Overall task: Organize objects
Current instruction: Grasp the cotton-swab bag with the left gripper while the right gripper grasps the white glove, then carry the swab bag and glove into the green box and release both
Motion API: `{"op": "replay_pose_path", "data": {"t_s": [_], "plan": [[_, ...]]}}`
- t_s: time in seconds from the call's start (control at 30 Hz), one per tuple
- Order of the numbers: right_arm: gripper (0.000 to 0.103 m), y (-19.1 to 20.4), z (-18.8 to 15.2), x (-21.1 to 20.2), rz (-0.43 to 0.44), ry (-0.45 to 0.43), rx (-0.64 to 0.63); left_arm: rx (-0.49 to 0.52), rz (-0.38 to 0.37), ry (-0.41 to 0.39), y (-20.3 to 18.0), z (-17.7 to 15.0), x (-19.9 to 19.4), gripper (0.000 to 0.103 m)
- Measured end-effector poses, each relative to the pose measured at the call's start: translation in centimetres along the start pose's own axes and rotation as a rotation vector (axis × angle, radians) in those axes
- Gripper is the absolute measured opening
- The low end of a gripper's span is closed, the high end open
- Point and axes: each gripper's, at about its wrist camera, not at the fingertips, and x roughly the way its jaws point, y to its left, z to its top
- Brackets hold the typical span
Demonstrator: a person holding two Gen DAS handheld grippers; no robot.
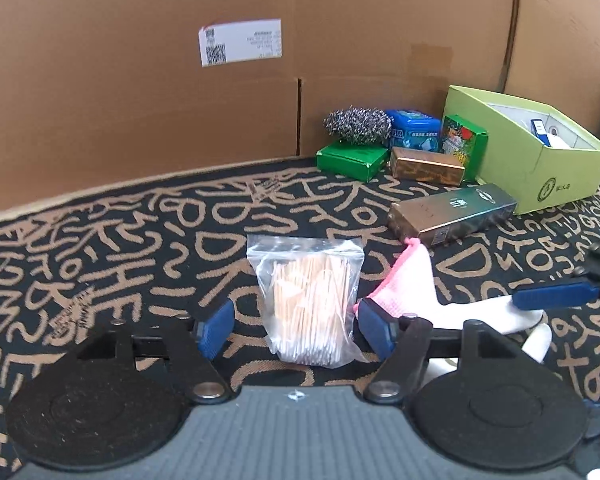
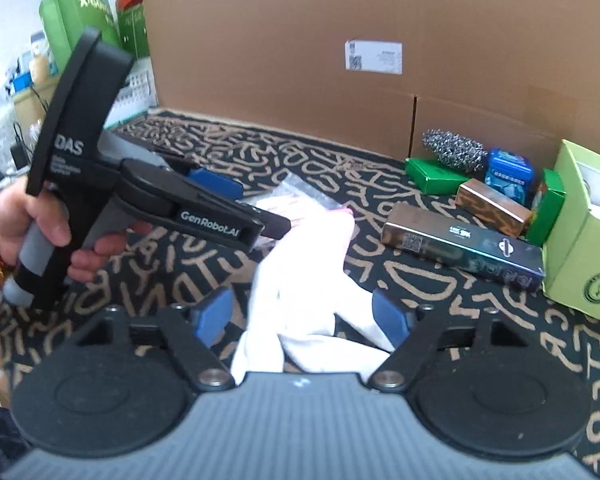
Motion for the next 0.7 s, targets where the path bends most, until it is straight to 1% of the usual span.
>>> {"op": "replay_pose_path", "data": {"t_s": [0.1,0.13,0.17,0.2,0.23,0.3,0.33,0.37,0.4,0.43,0.47,0.5,0.53,0.57,0.63,0.7], "plan": [[0.077,-0.4,0.0,1.6,-0.009,0.029,0.024,-0.027,0.000,0.000,0.2,0.0,0.4,0.071],[0.077,-0.6,0.0,1.9,-0.007,0.037,0.035,-0.033,-0.008,0.000,0.3,0.0,0.5,0.068],[0.076,-0.7,0.0,2.2,-0.002,0.043,0.041,-0.038,-0.018,0.002,0.3,0.0,0.5,0.062],[0.076,-0.7,-0.1,2.4,0.002,0.045,0.044,-0.039,-0.024,0.003,0.3,0.0,0.4,0.058],[0.075,-0.6,-0.2,2.5,0.001,0.048,0.044,-0.030,-0.027,0.004,0.2,0.0,0.4,0.056],[0.069,-0.6,-0.3,2.5,0.002,0.048,0.037,-0.007,-0.028,-0.001,-0.2,-0.1,0.4,0.056],[0.066,-0.5,-0.3,2.5,0.002,0.049,0.032,-0.001,-0.026,-0.003,-0.4,-0.2,0.4,0.056],[0.059,-0.4,-0.3,2.5,-0.004,0.047,0.026,0.005,-0.020,-0.007,-0.6,-0.2,0.4,0.059],[0.055,-0.3,-0.4,2.4,-0.007,0.048,0.015,0.013,-0.016,-0.010,-0.8,-0.3,0.5,0.060],[0.041,-0.2,-0.4,2.3,-0.008,0.046,0.004,0.024,-0.009,-0.013,-1.1,-0.3,0.6,0.059],[0.029,-0.2,-0.4,2.3,-0.006,0.045,-0.004,0.035,-0.006,-0.016,-1.4,-0.3,0.6,0.050],[0.025,-0.1,-0.4,2.1,-0.007,0.044,-0.015,0.040,-0.020,-0.017,-1.5,-0.2,0.5,0.042],[0.017,0.1,-0.4,2.0,-0.019,0.041,-0.028,0.038,-0.033,-0.013,-1.6,-0.1,0.4,0.033],[0.013,0.2,-0.4,1.8,-0.031,0.035,-0.041,0.033,-0.041,-0.005,-1.8,0.1,0.4,0.030],[0.012,0.0,-0.5,1.2,-0.038,0.015,-0.039,0.015,-0.076,-0.004,-2.0,0.5,0.1,0.029],[0.012,-0.6,-0.4,0.3,-0.052,-0.013,-0.021,0.011,-0.108,-0.022,-2.6,1.1,-0.4,0.029]]}}
